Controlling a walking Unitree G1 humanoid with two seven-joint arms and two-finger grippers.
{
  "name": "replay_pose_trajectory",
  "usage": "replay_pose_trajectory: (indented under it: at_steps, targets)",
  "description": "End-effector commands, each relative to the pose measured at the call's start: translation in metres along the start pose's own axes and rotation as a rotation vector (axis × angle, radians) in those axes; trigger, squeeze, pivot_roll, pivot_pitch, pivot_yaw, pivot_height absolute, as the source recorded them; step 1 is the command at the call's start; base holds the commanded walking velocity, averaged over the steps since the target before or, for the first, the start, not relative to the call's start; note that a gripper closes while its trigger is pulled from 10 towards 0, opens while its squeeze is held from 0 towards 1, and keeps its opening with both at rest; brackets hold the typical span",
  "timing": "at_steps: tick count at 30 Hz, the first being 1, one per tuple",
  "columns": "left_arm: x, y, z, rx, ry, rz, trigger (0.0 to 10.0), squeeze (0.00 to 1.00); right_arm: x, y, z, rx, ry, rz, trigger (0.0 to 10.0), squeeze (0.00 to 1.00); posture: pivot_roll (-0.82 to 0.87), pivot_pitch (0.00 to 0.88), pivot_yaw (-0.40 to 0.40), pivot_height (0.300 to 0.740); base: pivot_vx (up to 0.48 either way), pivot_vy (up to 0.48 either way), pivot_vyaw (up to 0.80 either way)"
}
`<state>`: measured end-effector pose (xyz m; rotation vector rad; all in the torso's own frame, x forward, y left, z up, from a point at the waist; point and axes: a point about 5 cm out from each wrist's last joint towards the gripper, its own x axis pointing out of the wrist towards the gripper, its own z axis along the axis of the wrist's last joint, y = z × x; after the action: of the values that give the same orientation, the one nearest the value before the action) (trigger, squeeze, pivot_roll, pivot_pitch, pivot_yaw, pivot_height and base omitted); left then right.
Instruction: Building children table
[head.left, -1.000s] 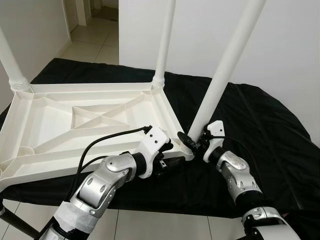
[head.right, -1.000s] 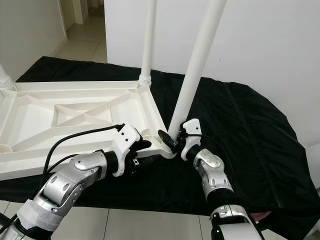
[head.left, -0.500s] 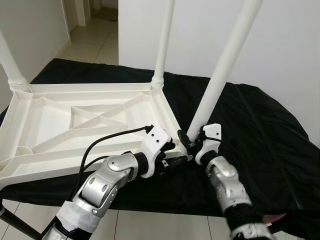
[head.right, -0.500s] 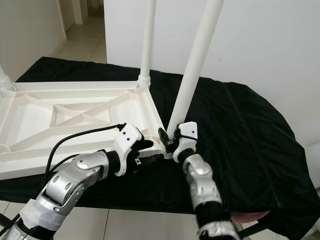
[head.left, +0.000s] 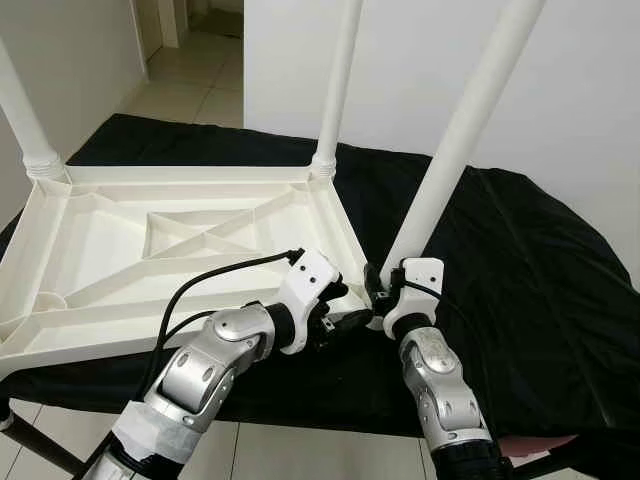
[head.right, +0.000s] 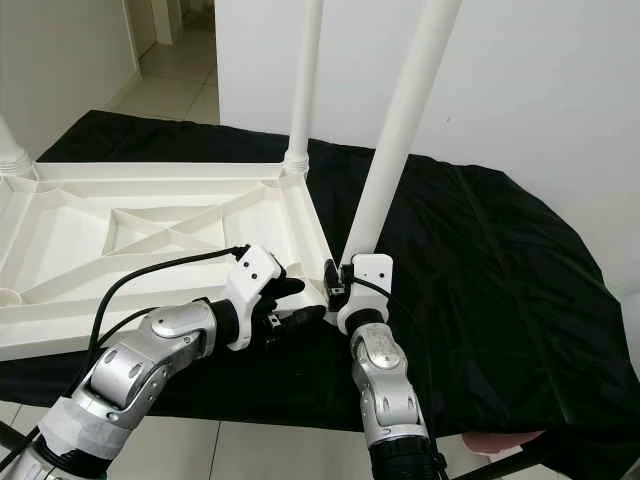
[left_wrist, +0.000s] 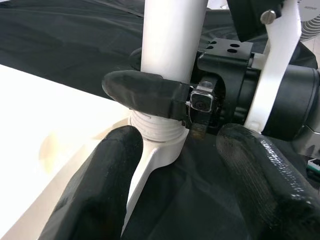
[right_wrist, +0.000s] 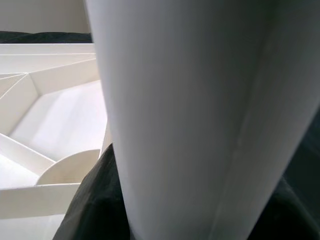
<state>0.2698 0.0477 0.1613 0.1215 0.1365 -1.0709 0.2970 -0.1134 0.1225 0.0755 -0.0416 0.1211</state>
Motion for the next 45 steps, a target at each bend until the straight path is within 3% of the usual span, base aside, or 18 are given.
replay_pose_trajectory:
  at_steps: [1,2,11,17,18,21,22,28,31,35,36,37,38,39,40,41,42,45]
  targets:
    - [0.003,-0.001,0.001,0.000,-0.001,-0.034,10.0,0.00,-0.005,0.000,-0.012,0.018,0.062,-0.021,10.0,0.00,-0.01,0.000,-0.102,0.740,0.000,0.000,0.00]
    - [0.003,-0.001,0.001,0.001,0.000,-0.035,10.0,0.00,-0.006,-0.001,-0.011,0.022,0.066,-0.022,10.0,1.00,-0.01,0.000,-0.103,0.740,0.000,0.000,0.00]
    - [0.003,-0.001,0.002,0.009,0.001,-0.035,10.0,0.00,-0.006,-0.002,-0.006,0.012,0.050,0.016,10.0,1.00,0.00,0.000,-0.110,0.740,0.000,0.000,0.00]
    - [0.004,-0.003,0.003,0.011,-0.003,-0.035,10.0,0.00,-0.003,-0.013,-0.006,-0.039,0.062,0.041,10.0,1.00,0.01,0.000,-0.115,0.740,0.000,0.000,0.00]
    - [0.004,-0.003,0.003,0.020,-0.001,-0.030,10.0,0.00,0.001,-0.020,-0.002,-0.055,0.045,0.139,10.0,0.00,0.01,0.000,-0.118,0.740,0.000,0.000,0.00]
    - [0.004,-0.003,0.003,0.026,0.004,-0.027,10.0,0.00,0.003,-0.023,0.000,-0.062,0.031,0.173,10.0,0.00,0.02,0.000,-0.118,0.740,0.000,0.000,0.00]
    - [0.004,-0.004,0.002,0.030,0.007,-0.032,10.0,0.00,0.008,-0.025,0.004,-0.083,0.005,0.263,10.0,0.00,0.02,0.000,-0.117,0.740,0.000,0.000,0.00]
    - [0.004,-0.005,0.002,0.030,0.009,-0.042,10.0,0.00,0.013,-0.025,0.006,-0.097,-0.009,0.347,10.0,0.00,0.02,0.000,-0.115,0.740,0.000,0.000,0.00]
    - [0.004,-0.006,0.002,0.032,0.014,-0.055,10.0,0.00,0.017,-0.021,0.004,-0.110,0.002,0.480,10.0,0.00,0.02,0.000,-0.115,0.740,0.000,0.000,0.00]
    - [0.004,-0.007,0.002,0.031,0.014,-0.056,10.0,0.00,0.019,-0.020,0.000,-0.129,0.022,0.521,10.0,0.00,0.03,0.000,-0.117,0.740,0.000,0.000,0.00]
    - [0.003,-0.008,0.001,0.030,0.015,-0.056,10.0,0.00,0.021,-0.019,-0.003,-0.134,0.044,0.540,7.9,0.00,0.03,0.000,-0.118,0.740,0.000,0.000,0.00]
    - [0.003,-0.008,0.001,0.030,0.015,-0.056,10.0,0.00,0.021,-0.019,-0.003,-0.134,0.044,0.540,7.9,0.00,0.03,0.000,-0.118,0.740,0.000,0.000,0.00]
    - [0.003,-0.008,0.001,0.029,0.015,-0.055,10.0,0.00,0.022,-0.019,-0.006,-0.136,0.060,0.566,6.4,0.00,0.03,0.000,-0.118,0.740,0.000,0.000,0.00]
    - [0.003,-0.008,0.001,0.029,0.015,-0.055,10.0,0.00,0.022,-0.019,-0.006,-0.136,0.060,0.566,6.4,0.00,0.03,0.000,-0.118,0.740,0.000,0.000,0.00]
    - [0.002,-0.008,0.001,0.028,0.016,-0.054,10.0,0.00,0.022,-0.019,-0.009,-0.144,0.075,0.581,5.0,0.00,0.03,0.000,-0.118,0.740,0.000,0.000,0.00]
    - [0.002,-0.008,0.001,0.028,0.016,-0.054,10.0,0.00,0.022,-0.019,-0.009,-0.144,0.075,0.581,5.0,0.00,0.03,0.000,-0.118,0.740,0.000,0.000,0.00]
    - [0.002,-0.008,0.001,0.026,0.016,-0.051,10.0,0.00,0.023,-0.020,-0.011,-0.144,0.082,0.600,0.0,0.00,0.03,0.000,-0.120,0.740,0.000,0.000,0.00]
    - [0.001,-0.007,0.001,0.024,0.016,-0.047,10.0,0.00,0.023,-0.021,-0.015,-0.131,0.100,0.616,0.0,0.00,0.03,0.000,-0.115,0.740,0.000,0.000,0.00]
